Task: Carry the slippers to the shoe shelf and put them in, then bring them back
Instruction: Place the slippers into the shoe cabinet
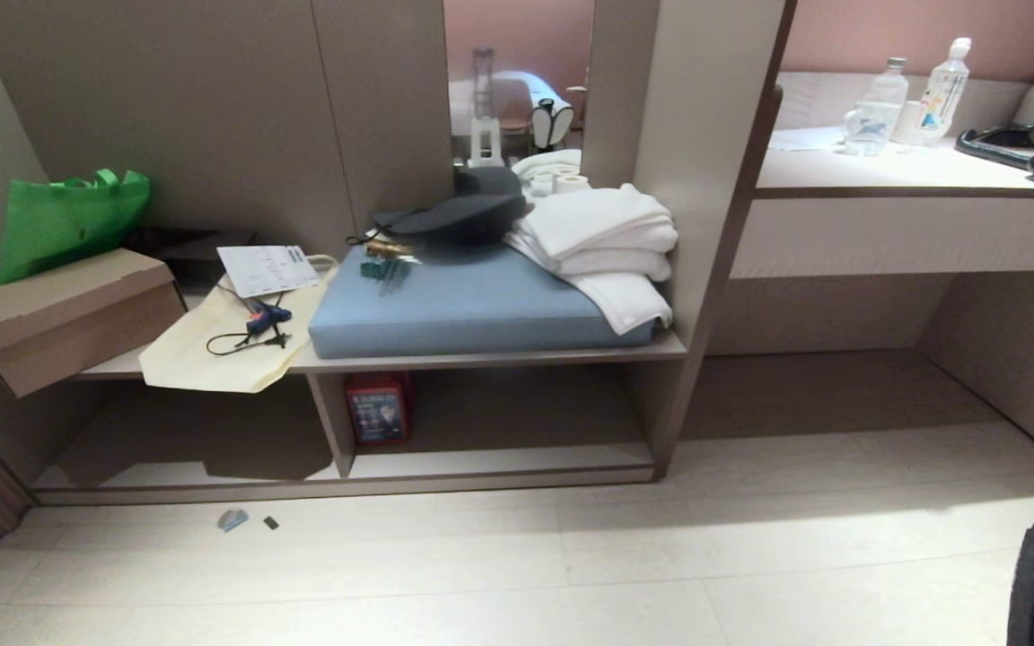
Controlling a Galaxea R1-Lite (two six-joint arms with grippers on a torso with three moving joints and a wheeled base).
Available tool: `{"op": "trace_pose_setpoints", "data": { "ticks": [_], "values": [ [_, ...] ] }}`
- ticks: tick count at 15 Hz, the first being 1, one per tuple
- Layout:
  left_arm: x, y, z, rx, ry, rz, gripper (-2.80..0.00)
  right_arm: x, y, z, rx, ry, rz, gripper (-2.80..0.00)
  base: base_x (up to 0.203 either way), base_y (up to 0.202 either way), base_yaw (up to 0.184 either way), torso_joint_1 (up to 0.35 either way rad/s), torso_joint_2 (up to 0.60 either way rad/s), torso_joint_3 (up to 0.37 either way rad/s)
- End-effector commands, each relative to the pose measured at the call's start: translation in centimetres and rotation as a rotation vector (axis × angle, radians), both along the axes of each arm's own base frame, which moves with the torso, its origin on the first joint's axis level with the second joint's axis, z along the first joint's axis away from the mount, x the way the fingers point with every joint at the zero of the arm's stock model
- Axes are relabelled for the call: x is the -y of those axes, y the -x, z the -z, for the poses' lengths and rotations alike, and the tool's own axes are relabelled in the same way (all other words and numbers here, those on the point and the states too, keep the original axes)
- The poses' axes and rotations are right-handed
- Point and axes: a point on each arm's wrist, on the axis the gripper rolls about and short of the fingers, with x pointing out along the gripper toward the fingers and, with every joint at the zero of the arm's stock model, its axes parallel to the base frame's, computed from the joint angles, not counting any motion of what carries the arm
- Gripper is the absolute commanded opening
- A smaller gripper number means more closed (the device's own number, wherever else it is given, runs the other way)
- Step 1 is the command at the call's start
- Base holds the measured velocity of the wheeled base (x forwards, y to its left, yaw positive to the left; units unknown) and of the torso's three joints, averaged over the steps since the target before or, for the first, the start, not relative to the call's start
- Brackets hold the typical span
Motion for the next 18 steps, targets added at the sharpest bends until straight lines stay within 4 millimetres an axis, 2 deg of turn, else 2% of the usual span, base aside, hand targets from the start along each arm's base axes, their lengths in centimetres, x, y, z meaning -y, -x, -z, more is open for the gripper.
{"op": "trace_pose_setpoints", "data": {
  "ticks": [1,10,18],
  "values": [
    [0.0,0.0,0.0,0.0,-0.001,0.0,-2.8,0.0,-0.01,0.0,-0.001,0.001,0.0,-2.8,0.0,0.0,0.0,0.0,0.0,0.0],
    [0.0,0.0,0.0,0.0,-0.001,0.0,-2.8,0.0,-0.01,0.0,-0.001,0.001,0.0,-2.8,0.0,0.0,0.0,0.0,0.0,0.0],
    [0.0,0.0,0.0,0.0,-0.001,0.0,-2.8,0.0,-0.01,0.0,-0.001,0.001,0.0,-2.8,0.175,0.0,0.0,0.005,0.0,0.003]
  ]
}}
